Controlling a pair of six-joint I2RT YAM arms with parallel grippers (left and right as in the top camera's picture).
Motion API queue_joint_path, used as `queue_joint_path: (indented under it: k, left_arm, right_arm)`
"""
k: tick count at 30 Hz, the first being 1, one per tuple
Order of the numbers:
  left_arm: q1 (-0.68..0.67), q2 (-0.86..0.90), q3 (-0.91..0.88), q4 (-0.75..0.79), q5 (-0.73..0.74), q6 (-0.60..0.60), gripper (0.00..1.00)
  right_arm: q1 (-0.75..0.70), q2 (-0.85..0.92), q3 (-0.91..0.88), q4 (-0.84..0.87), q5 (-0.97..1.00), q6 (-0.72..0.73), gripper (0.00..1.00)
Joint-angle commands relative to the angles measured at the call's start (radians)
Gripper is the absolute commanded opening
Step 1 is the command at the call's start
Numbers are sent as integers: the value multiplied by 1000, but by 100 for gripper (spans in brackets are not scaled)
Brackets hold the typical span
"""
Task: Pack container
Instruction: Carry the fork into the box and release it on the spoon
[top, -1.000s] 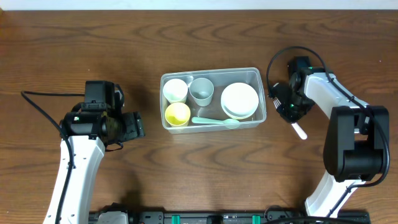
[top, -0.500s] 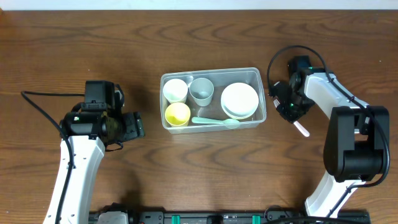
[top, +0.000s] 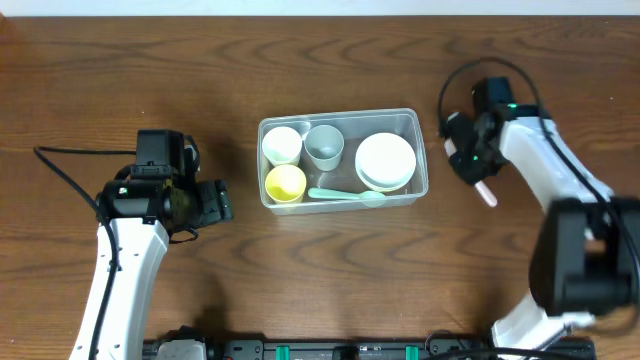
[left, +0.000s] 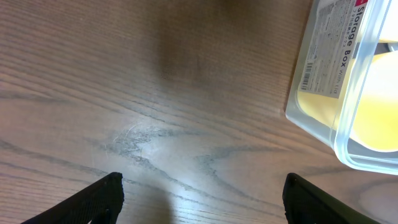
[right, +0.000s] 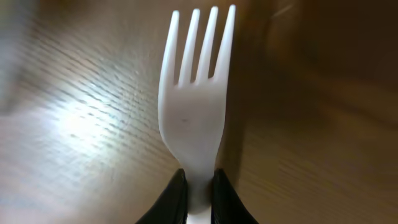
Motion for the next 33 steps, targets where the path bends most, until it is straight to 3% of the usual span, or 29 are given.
queue_joint_path:
  k: [1, 5, 15, 25, 33]
  left_arm:
    - [6, -2, -2, -3, -1, -10, 82]
    - [6, -2, -2, -2, -1, -10, 82]
    - [6, -2, -2, -3, -1, -10, 82]
    - [6, -2, -2, -3, -1, -10, 82]
    - [6, -2, -2, -3, -1, -10, 82]
  right_arm:
    - [27, -162, 44, 5, -13, 20, 1]
    - [109, -288, 44, 23, -31, 12, 1]
    - [445, -312, 43, 27, -77, -328, 1]
    - [612, -161, 43, 46, -78, -352, 1]
    - [642, -114, 43, 52, -78, -354, 1]
